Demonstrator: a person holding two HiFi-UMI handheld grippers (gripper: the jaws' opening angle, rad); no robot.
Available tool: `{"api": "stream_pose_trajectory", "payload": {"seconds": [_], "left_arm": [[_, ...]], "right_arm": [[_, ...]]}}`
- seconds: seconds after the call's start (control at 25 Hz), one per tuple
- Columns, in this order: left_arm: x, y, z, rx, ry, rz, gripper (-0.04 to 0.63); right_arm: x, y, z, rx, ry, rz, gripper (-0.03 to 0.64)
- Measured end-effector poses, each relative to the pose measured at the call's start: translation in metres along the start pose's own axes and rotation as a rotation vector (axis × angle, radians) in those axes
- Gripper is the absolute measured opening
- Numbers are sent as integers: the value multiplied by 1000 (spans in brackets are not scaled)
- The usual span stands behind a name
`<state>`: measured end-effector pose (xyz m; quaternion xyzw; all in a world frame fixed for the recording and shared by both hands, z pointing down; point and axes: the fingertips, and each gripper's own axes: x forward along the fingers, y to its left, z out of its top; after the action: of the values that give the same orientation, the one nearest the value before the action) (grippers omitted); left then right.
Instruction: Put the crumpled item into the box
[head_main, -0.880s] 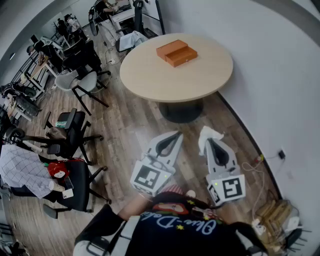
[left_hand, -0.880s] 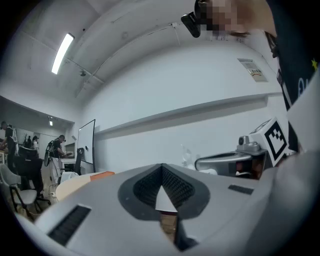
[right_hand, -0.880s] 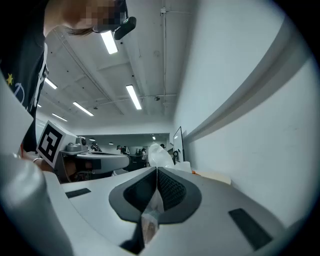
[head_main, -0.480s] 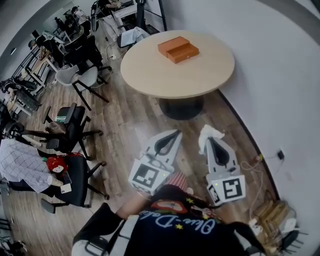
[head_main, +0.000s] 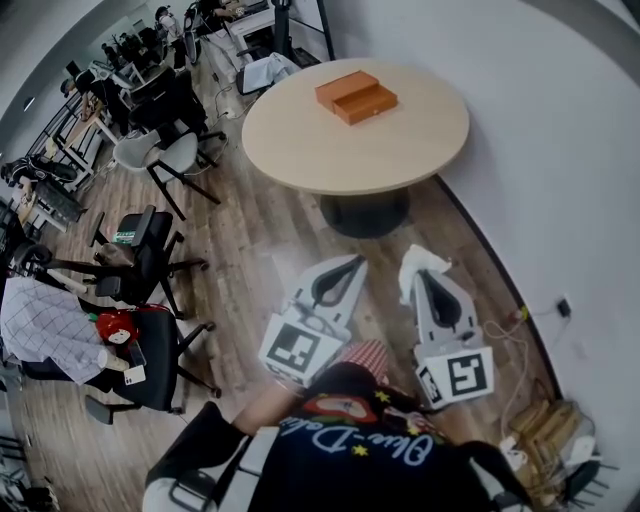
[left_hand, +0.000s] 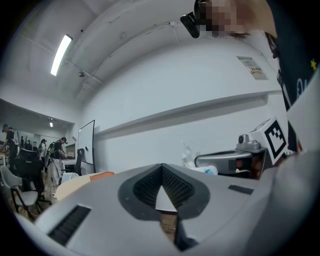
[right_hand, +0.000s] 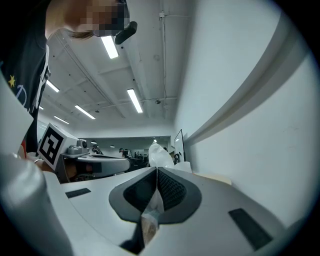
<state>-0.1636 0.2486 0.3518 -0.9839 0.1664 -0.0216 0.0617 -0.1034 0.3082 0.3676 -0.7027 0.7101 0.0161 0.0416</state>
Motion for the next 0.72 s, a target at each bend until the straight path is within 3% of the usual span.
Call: {"api": "stream_pose_trajectory", "payload": {"seconds": [0.72], "left_arm": [[46,28,-16,-14,10,14,-8]], "right_arm": [[45,-23,-15,-42,45,34,3]]}}
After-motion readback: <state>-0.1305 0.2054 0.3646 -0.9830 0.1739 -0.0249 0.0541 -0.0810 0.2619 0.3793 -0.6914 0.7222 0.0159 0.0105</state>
